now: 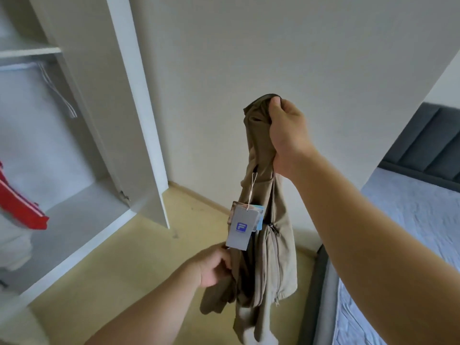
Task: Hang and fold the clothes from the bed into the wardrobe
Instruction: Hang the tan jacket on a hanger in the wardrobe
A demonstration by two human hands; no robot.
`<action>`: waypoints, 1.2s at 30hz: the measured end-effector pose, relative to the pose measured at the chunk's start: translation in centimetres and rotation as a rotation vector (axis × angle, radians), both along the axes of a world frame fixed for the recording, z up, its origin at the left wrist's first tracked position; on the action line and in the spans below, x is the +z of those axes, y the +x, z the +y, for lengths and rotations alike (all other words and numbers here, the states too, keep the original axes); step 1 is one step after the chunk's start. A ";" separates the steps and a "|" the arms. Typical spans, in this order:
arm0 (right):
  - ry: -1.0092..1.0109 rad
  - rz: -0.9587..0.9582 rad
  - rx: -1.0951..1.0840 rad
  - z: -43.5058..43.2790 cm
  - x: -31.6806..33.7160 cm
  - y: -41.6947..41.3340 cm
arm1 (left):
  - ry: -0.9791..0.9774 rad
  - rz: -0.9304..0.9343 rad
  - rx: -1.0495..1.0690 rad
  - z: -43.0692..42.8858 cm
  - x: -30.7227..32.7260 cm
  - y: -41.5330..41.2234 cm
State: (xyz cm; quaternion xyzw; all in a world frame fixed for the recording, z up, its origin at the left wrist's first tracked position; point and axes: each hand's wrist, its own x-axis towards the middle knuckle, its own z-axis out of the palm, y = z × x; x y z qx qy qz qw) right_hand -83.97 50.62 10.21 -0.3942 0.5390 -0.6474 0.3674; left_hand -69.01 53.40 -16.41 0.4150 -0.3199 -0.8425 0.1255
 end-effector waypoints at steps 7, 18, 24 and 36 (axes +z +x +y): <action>0.014 -0.058 -0.026 -4.9 -1.0 4.5 | -0.226 -0.421 -0.212 -2.3 -1.5 5.9; 0.014 -0.053 0.100 -14.3 -1.9 11.7 | 0.129 -0.507 0.243 -8.6 -1.9 12.0; 0.013 0.199 0.231 -20.0 -2.1 13.2 | 0.021 -0.524 0.835 -14.8 2.4 19.5; 0.275 0.674 0.632 -28.0 -7.1 19.5 | -0.457 -0.610 1.218 -25.2 14.9 31.0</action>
